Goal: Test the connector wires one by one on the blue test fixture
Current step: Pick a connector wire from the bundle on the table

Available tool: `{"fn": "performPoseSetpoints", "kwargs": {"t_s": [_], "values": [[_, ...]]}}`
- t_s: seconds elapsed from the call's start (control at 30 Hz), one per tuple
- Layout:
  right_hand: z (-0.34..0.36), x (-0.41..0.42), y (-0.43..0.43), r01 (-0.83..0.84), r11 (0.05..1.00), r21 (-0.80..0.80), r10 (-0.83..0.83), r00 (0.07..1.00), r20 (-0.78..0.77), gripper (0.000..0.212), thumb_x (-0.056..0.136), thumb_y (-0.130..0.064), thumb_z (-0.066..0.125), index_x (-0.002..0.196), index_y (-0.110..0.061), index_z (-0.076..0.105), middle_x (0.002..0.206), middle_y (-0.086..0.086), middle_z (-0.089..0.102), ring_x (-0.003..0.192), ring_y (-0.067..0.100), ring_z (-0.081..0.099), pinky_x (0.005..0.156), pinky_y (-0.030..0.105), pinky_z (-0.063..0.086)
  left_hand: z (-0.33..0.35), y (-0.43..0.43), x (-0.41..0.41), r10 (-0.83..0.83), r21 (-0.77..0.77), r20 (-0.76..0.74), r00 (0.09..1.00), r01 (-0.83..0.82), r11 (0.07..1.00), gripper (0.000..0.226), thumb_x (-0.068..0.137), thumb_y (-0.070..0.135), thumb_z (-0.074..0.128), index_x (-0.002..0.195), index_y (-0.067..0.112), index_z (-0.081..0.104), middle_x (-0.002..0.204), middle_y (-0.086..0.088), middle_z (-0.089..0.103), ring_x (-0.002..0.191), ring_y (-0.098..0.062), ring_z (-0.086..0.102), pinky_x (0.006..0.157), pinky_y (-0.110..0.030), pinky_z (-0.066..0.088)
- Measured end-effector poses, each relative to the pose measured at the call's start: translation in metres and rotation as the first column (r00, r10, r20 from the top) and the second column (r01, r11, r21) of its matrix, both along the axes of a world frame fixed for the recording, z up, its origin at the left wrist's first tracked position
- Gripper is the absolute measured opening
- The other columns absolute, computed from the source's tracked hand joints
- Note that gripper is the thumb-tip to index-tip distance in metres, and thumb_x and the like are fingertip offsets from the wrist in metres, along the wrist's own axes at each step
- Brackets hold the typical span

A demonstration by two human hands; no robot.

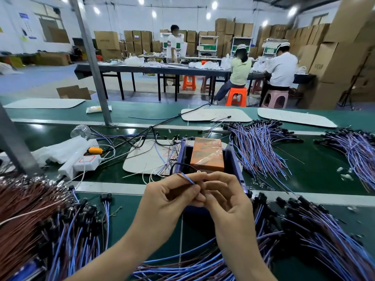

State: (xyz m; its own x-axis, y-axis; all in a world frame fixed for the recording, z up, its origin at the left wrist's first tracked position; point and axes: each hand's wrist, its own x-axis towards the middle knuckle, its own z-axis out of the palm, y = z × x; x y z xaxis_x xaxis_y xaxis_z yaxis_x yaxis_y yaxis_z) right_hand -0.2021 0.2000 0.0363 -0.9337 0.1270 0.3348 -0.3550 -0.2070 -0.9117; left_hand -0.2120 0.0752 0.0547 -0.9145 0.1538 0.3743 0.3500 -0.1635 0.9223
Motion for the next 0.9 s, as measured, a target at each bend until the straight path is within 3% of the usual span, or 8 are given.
{"fn": "performPoseSetpoints", "kwargs": {"t_s": [0.3, 0.37, 0.43, 0.57, 0.7, 0.9], "values": [[-0.010, -0.005, 0.007, 0.270, 0.962, -0.035, -0.265, 0.959, 0.099, 0.027, 0.087, 0.002, 0.062, 0.074, -0.022, 0.062, 0.068, 0.003, 0.066, 0.063, 0.011, 0.064, 0.063, 0.015, 0.052, -0.018, -0.004, -0.013, 0.139, 0.049, 0.188, 0.972, -0.151, 0.987, 0.017, 0.082, 0.007, 0.060, 0.082, 0.013, 0.075, 0.070, -0.009, 0.071, 0.055, -0.012, 0.063, 0.053, -0.017, 0.052], [-0.011, -0.009, 0.017, 0.324, 0.946, -0.005, -0.322, 0.940, 0.109, 0.029, 0.088, 0.003, 0.060, 0.074, -0.022, 0.063, 0.058, -0.002, 0.059, 0.053, 0.006, 0.054, 0.053, 0.013, 0.047, -0.023, -0.008, -0.016, 0.118, -0.038, 0.214, 0.970, -0.112, 0.993, 0.021, 0.089, 0.008, 0.057, 0.083, 0.016, 0.075, 0.063, -0.002, 0.066, 0.048, -0.011, 0.056, 0.046, -0.018, 0.048], [-0.014, -0.015, 0.028, 0.397, 0.916, 0.064, -0.402, 0.908, 0.120, 0.032, 0.087, 0.003, 0.058, 0.074, -0.025, 0.067, 0.054, -0.009, 0.055, 0.048, 0.003, 0.045, 0.046, 0.013, 0.041, -0.029, -0.009, -0.021, 0.104, -0.220, 0.206, 0.973, -0.057, 0.974, 0.023, 0.093, 0.014, 0.054, 0.087, 0.020, 0.075, 0.057, 0.004, 0.057, 0.043, -0.009, 0.046, 0.042, -0.019, 0.041], [-0.028, -0.022, 0.048, 0.472, 0.857, 0.207, -0.506, 0.848, 0.158, 0.029, 0.086, -0.008, 0.065, 0.072, -0.031, 0.072, 0.060, -0.006, 0.062, 0.051, 0.004, 0.049, 0.049, 0.016, 0.047, -0.041, -0.006, -0.034, 0.131, -0.467, 0.209, 0.969, -0.018, 0.884, 0.025, 0.096, 0.020, 0.054, 0.083, 0.027, 0.075, 0.048, 0.013, 0.049, 0.043, -0.005, 0.038, 0.045, -0.019, 0.033], [-0.039, -0.024, 0.057, 0.472, 0.798, 0.375, -0.547, 0.828, 0.121, 0.024, 0.083, -0.014, 0.072, 0.069, -0.033, 0.071, 0.072, -0.002, 0.066, 0.056, 0.002, 0.050, 0.052, 0.009, 0.042, -0.046, 0.000, -0.043, 0.175, -0.494, 0.227, 0.958, -0.042, 0.869, 0.026, 0.096, 0.022, 0.054, 0.080, 0.027, 0.075, 0.044, 0.015, 0.047, 0.041, -0.001, 0.039, 0.050, -0.022, 0.034], [-0.038, -0.032, 0.063, 0.509, 0.766, 0.393, -0.583, 0.808, 0.090, 0.019, 0.081, -0.017, 0.074, 0.072, -0.033, 0.069, 0.081, -0.007, 0.066, 0.062, -0.008, 0.053, 0.059, 0.002, 0.040, -0.047, 0.001, -0.048, 0.201, -0.500, 0.221, 0.955, -0.066, 0.864, 0.024, 0.094, 0.022, 0.055, 0.081, 0.024, 0.075, 0.041, 0.015, 0.046, 0.040, 0.000, 0.041, 0.054, -0.024, 0.035]]}}
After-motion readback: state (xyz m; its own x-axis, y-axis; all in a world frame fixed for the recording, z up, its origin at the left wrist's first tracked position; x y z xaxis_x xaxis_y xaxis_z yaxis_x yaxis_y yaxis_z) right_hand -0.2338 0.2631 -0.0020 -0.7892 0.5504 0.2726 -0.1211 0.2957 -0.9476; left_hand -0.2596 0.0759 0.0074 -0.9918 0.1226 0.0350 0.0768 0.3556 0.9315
